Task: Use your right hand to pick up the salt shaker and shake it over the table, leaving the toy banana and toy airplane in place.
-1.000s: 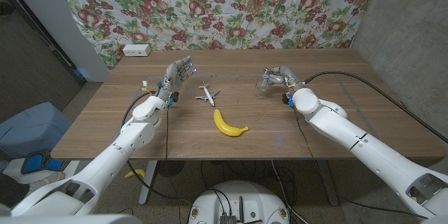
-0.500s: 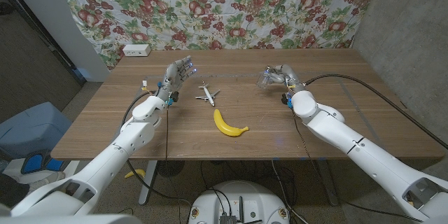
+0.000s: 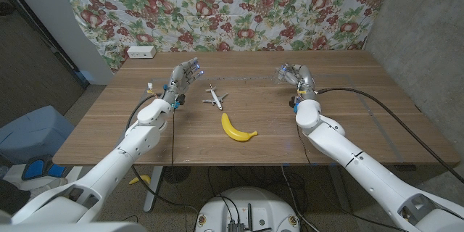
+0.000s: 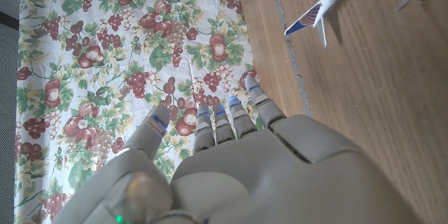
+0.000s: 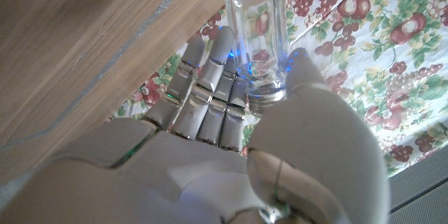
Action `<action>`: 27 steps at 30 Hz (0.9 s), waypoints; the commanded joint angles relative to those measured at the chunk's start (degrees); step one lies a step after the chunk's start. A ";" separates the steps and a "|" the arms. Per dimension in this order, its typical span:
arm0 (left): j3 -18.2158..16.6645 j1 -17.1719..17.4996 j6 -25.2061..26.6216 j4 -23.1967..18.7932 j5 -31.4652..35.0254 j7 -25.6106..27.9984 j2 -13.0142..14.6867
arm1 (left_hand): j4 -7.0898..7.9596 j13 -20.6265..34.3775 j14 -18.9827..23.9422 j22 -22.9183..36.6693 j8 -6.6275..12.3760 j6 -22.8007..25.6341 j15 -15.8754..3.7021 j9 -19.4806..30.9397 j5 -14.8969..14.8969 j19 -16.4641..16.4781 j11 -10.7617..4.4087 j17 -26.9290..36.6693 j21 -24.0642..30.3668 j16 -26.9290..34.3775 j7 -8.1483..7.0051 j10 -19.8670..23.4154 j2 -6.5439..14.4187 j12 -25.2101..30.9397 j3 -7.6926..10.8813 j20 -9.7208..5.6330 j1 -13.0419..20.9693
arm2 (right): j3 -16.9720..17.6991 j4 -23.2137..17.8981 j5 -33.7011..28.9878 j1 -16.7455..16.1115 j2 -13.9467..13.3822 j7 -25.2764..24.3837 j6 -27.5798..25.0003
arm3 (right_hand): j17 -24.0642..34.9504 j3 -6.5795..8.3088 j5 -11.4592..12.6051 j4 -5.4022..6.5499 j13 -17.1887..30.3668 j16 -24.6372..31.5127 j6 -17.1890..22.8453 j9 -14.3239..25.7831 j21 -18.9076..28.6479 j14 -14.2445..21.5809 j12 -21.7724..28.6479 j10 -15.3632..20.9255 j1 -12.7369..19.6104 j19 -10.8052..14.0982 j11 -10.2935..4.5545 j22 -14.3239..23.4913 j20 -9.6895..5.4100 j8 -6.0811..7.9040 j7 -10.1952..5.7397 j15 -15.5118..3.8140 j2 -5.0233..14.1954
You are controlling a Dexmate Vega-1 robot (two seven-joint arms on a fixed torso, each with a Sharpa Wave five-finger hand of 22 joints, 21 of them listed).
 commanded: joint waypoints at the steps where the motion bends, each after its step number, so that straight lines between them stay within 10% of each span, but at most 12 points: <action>1: 0.11 -0.54 0.07 0.84 0.12 -0.01 -0.30 | -0.03 0.09 0.58 0.25 0.34 0.35 -0.10 0.09 0.25 0.48 0.06 0.16 -0.06 0.05 0.12 0.41 3.38 0.35 0.28 -0.08 -0.57 | 2.00 3.93 -0.41 -1.42 7.27 -6.74 2.10 | 0.12 6.58 0.17 -0.86 0.25 0.03 2.65 0.88 0.32 0.60 -0.02 6.22 7.30 0.38 -5.92 0.16 -5.52 0.14 -2.19 -2.38 7.26; 14: 0.20 -1.02 0.00 1.57 0.20 -0.19 -0.51 | -0.05 0.09 0.55 0.25 0.30 0.44 -0.15 0.09 0.24 0.54 0.12 0.17 -0.05 0.04 0.14 0.51 3.40 0.36 0.26 -0.15 -0.54 | 1.38 4.85 -0.42 -0.37 5.86 -4.01 3.18 | 0.19 6.67 0.12 -0.94 0.23 -0.03 2.59 0.95 0.38 0.66 -0.08 6.43 7.34 0.39 -5.97 0.15 -5.51 0.04 -2.05 -2.43 7.22; 27: 0.28 -1.18 0.25 1.62 0.19 -0.21 -0.56 | -0.08 0.09 0.58 0.25 0.23 0.42 -0.12 0.10 0.24 0.51 0.07 0.16 -0.07 0.04 0.11 0.45 3.38 0.31 0.26 -0.14 -0.51 | -0.77 2.15 1.05 2.18 -3.30 13.10 2.53 | 0.27 6.72 0.12 -0.94 0.42 -0.15 2.71 0.99 0.26 0.57 -0.25 6.19 7.28 -0.15 -6.28 0.16 -5.82 -0.04 -2.60 -2.52 7.16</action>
